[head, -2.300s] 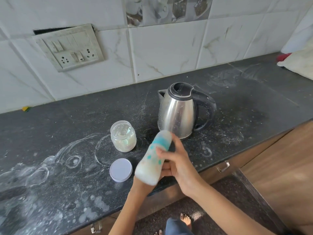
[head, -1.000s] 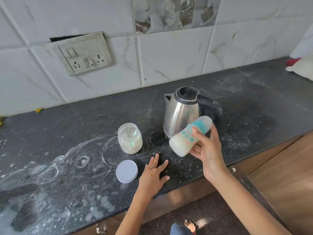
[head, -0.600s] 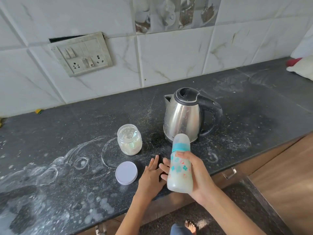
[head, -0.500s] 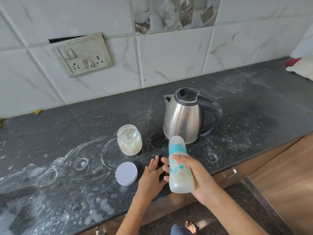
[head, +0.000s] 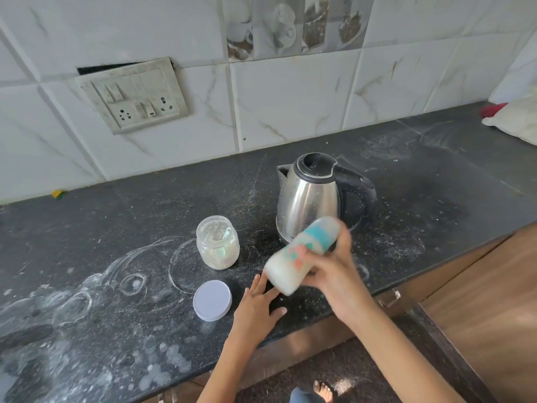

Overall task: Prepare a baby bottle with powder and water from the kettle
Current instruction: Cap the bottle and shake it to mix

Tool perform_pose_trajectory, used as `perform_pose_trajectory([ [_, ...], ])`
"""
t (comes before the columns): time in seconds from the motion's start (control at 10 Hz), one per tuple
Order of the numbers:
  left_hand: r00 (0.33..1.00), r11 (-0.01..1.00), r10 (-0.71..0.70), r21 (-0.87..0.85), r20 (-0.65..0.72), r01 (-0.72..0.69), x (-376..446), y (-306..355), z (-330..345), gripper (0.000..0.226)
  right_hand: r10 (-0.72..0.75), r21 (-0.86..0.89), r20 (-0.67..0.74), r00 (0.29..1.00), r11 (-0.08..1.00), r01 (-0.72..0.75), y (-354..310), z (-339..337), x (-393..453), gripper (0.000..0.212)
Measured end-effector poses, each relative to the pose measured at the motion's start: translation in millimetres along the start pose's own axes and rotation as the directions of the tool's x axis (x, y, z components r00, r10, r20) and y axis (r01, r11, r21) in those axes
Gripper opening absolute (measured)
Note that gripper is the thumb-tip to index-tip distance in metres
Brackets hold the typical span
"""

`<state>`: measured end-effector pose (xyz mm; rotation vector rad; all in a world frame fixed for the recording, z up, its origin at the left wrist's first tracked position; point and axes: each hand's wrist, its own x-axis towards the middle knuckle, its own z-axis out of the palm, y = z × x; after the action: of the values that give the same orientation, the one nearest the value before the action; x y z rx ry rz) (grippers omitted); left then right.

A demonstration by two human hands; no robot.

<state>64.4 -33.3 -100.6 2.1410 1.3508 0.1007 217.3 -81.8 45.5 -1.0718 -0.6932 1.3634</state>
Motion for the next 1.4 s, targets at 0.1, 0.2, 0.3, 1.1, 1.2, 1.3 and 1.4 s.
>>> perform_pose_trajectory([
  [0.1,0.995,0.99,-0.067,-0.125,-0.068,0.058,-3,-8,9,0.071,0.173,-0.196,0.255,0.951,0.973,-0.124,17,8,-17,0.094],
  [0.2,0.998,0.995,-0.017,-0.095,-0.053,0.012,0,-5,4,0.061,0.048,-0.012,0.031,0.998,0.999,-0.048,10,0,-5,0.082],
  [0.3,0.998,0.996,0.032,-0.078,-0.052,-0.036,0,2,-2,0.058,0.005,0.182,-0.219,0.976,0.983,0.035,8,1,6,0.063],
  [1.1,0.954,0.894,-0.261,0.409,0.149,0.181,-7,36,-11,0.068,0.182,-0.147,0.052,0.982,0.974,-0.173,32,19,-7,0.078],
  [1.2,0.91,0.875,-0.415,0.273,-0.002,0.4,8,19,18,0.084,0.097,-0.232,0.054,0.994,0.969,-0.082,34,14,-10,0.085],
  [1.3,0.985,0.982,-0.16,0.094,-0.056,0.165,-6,1,-5,0.072,-0.204,-0.402,-0.027,0.979,0.899,0.176,26,-4,7,0.091],
  [1.4,0.999,0.997,0.054,0.063,0.008,-0.054,-8,9,-13,0.06,-0.338,-0.65,-0.013,0.941,0.718,0.249,31,-25,24,0.099],
])
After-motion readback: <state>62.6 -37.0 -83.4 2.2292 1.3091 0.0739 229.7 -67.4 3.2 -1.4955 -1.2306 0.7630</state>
